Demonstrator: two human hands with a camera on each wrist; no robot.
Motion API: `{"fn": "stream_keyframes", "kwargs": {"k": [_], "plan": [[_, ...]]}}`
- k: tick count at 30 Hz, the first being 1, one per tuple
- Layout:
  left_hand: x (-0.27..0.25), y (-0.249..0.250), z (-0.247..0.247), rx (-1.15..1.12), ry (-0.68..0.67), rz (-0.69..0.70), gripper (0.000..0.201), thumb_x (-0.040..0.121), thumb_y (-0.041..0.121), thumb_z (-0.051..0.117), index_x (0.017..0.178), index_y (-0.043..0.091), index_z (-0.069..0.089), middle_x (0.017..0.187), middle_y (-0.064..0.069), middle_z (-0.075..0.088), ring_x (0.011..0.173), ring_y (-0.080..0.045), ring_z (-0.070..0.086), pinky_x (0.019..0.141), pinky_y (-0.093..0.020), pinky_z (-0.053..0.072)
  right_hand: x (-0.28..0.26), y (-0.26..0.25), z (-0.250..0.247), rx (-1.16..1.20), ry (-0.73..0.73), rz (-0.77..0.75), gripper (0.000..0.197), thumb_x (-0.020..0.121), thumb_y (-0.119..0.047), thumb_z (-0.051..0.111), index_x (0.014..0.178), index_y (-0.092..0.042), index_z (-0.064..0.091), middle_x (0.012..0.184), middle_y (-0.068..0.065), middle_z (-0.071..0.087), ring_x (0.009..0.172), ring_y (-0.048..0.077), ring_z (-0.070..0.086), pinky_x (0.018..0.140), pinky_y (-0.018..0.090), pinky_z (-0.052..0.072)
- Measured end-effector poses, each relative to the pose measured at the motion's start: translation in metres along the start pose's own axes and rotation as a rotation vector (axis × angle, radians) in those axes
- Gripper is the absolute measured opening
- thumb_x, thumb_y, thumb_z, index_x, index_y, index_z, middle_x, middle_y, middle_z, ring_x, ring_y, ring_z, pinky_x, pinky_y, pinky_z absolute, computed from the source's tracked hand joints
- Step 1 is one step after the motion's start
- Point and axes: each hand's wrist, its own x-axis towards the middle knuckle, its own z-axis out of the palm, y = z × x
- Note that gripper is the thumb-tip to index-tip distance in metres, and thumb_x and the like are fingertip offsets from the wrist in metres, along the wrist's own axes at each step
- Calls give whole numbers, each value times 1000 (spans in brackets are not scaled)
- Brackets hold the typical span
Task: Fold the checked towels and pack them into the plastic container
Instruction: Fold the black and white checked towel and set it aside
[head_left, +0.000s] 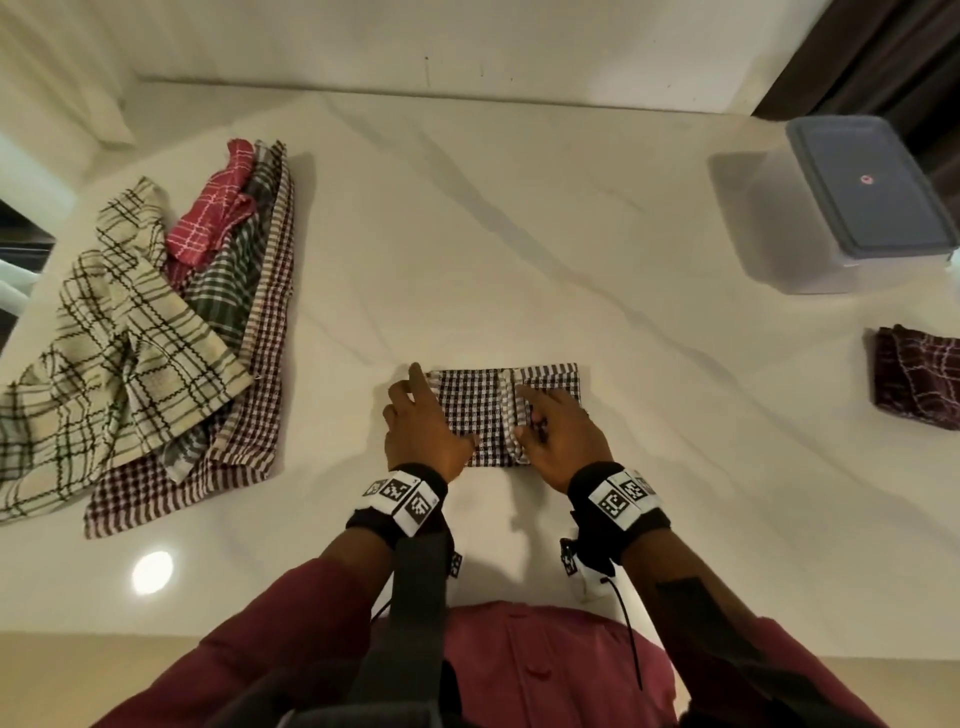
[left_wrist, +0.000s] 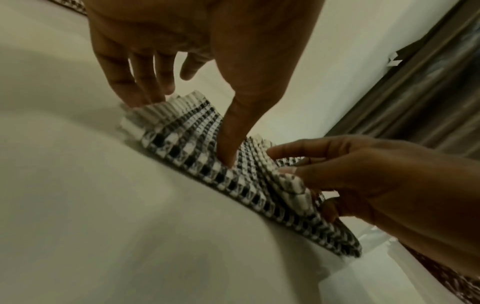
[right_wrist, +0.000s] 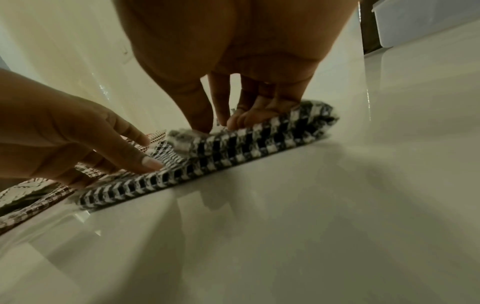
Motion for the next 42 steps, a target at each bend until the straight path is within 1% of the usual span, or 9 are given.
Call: {"fn": "stream_keyframes", "kwargs": {"k": [4, 11, 17, 20, 24, 28, 32, 37, 42], "plan": [[8, 7, -5, -93, -83, -117, 118, 63, 29, 85, 147, 10, 4, 142, -16, 35, 120, -35, 49, 97, -46, 45, 5, 2, 1, 16, -19, 32, 56, 89, -31, 60, 141, -29, 41, 126, 3, 48, 110, 21, 51, 89, 33, 44], [4, 1, -6, -157, -198, -79, 46, 70, 35, 78, 102, 12, 56, 94, -2, 64, 93, -26, 62, 77, -34, 50, 11, 10, 2, 126, 11, 41, 57, 80, -29, 71, 133, -33, 49, 95, -4, 49, 88, 15, 50, 81, 32, 47], [1, 9, -20, -621, -352, -282, 49, 81, 13, 73, 104, 15, 30, 91, -6, 58, 60, -22, 63, 47, -28, 51, 12, 11, 3, 139, 32, 34, 57, 78, -28, 72, 130, -33, 51, 91, -5, 49, 87, 15, 50, 79, 30, 45], [-2, 11, -22, -715, -312, -262, 48, 82, 7, 71, 108, 15, 31, 92, -10, 60, 62, -22, 60, 57, -32, 52, 9, 8, 0, 145, 37, 46, 57, 78, -29, 72, 130, -33, 51, 92, -6, 50, 86, 14, 50, 82, 33, 48], [-8, 10, -14, -633, -31, 76, 85, 75, -7, 68, 137, 20, 17, 94, 1, 56, 80, -8, 60, 71, -25, 52, 4, 6, -6, 119, 68, 73, 60, 76, -36, 74, 131, -32, 50, 89, -5, 54, 84, 16, 52, 80, 32, 48], [-22, 30, -6, -597, -6, 344, 105, 77, -7, 62, 147, 36, -2, 113, 1, 53, 92, 12, 57, 72, -23, 56, 3, 14, -11, 216, 58, 104, 55, 81, -35, 70, 132, -31, 50, 98, -5, 63, 90, 17, 59, 85, 32, 51], [-36, 54, 9, -547, -78, 537, 108, 81, -4, 58, 144, 47, -13, 130, -3, 50, 98, -8, 64, 79, -28, 57, 9, 23, -17, 360, 23, 104, 30, 98, -24, 47, 125, -23, 58, 124, 4, 64, 112, 21, 59, 92, 26, 42], [-38, 71, 31, -489, -175, 589, 105, 82, -2, 55, 143, 51, -12, 146, 1, 41, 121, -16, 54, 94, -29, 50, 11, 22, -37, 766, -69, 273, 44, 103, -44, 26, 102, -23, 64, 104, 0, 68, 92, 9, 63, 80, 19, 44], [-31, 64, 44, -366, -381, 598, 110, 81, 15, 69, 144, 46, -15, 152, 4, 31, 126, -16, 48, 102, -33, 45, 18, 29, -41, 851, -76, 264, 27, 98, -37, 45, 102, -21, 66, 100, -2, 70, 96, 14, 65, 88, 28, 46]]}}
